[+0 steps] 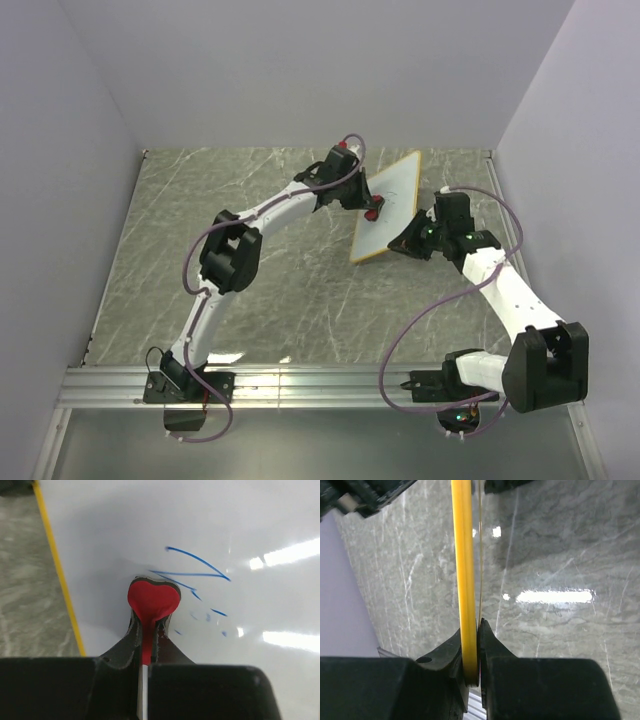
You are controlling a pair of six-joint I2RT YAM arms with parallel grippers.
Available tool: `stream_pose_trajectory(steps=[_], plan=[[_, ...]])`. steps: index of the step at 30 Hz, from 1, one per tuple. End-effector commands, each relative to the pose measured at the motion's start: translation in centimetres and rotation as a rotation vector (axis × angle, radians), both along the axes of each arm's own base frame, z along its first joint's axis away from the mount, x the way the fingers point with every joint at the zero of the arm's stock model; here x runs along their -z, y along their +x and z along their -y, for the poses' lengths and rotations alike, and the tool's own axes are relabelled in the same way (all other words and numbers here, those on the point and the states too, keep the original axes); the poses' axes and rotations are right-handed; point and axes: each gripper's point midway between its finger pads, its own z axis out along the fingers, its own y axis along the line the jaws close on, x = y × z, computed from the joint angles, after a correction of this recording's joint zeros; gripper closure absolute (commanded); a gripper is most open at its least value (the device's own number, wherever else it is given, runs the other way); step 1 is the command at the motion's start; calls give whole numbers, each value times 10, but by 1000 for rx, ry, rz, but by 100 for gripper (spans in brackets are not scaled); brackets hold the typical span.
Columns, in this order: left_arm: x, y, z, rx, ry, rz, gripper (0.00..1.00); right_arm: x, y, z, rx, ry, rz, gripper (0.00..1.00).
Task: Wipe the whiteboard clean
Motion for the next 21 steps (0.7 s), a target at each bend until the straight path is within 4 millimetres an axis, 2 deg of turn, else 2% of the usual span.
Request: stream_pose_trajectory(steps=[1, 2, 6, 13, 17, 18, 20, 21], plan=[[-63, -60, 53, 207, -96, 84, 100, -21, 2, -16, -45, 73, 68, 100], [-67, -74, 61, 237, -104, 86, 100, -22, 3, -17, -47, 74, 69, 100], [-96, -105, 69, 303, -133, 117, 100, -19, 5, -16, -47, 61, 63, 100], [-112, -112, 65, 318, -133, 139, 100, -15, 5, -16, -56, 57, 59, 100], [-102, -110, 66, 315, -118, 120, 100, -10, 3, -17, -68, 48, 47, 100], [-91, -106, 67, 300, -104, 111, 100, -12, 2, -17, -70, 50, 50, 100], [-85, -95, 67, 278, -96, 109, 100, -12, 1, -17, -78, 48, 48, 100], [-70, -88, 68, 266, -82, 89, 100, -14, 0, -16, -79, 47, 51, 100]])
